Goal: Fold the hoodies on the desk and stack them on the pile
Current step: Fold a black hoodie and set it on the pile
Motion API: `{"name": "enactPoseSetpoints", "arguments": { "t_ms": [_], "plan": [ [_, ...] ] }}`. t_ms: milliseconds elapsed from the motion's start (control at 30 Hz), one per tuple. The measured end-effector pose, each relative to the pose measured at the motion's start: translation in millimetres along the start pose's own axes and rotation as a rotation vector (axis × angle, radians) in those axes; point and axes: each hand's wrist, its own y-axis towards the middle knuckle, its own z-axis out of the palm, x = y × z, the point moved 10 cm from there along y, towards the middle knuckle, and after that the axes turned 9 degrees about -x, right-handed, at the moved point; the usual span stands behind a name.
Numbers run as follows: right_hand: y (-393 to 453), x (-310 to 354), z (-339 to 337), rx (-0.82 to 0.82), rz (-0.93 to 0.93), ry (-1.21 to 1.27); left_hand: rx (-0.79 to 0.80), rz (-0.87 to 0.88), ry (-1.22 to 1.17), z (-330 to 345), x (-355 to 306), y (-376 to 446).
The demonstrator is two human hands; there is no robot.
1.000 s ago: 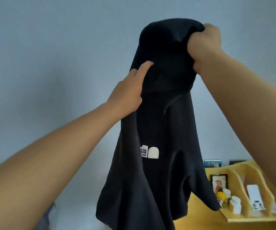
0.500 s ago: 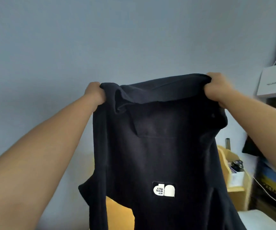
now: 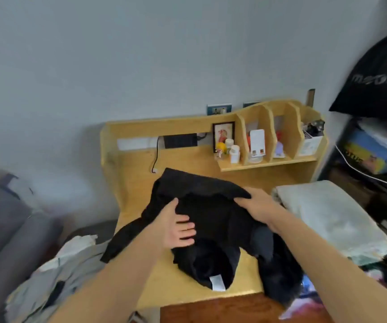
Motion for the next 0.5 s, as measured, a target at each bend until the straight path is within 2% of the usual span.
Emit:
{"name": "enactPoseSetpoints", "arguments": {
  "t_ms": [67, 100, 133, 233, 300, 367, 433, 500],
  "plan": [
    [-23, -51, 74, 0.106, 0.051, -0.051, 0.116, -0.065, -0.129, 34, 57, 12],
    [-38, -65, 106, 0.152, 0.057, -0.074, 0.133, -0.050, -0.153, 45, 70, 11],
    [-50, -75, 132, 0.184, 0.044, -0.097, 0.082, -0.030, -0.101, 39, 76, 14],
    [-85, -61, 176, 0.349, -0.052, -0.177, -0.017, 0.149, 0.169, 5, 63, 17],
    [-103, -35, 184, 0.616, -0.120, -0.205, -0.089, 0.355, 0.509, -20, 36, 14],
    [-107, -3, 170, 0.829, -0.191, -0.198, -0.077, 0.566, 0.747, -25, 6, -6],
    [-72, 36, 133, 0.746, -0.202, -0.112, -0.063, 0.733, 0.898, -28, -24, -28],
    [-23, 80, 83, 0.476, -0.322, -0.115, -0.091, 0.842, 1.029, -38, -58, -48]
  ]
}}
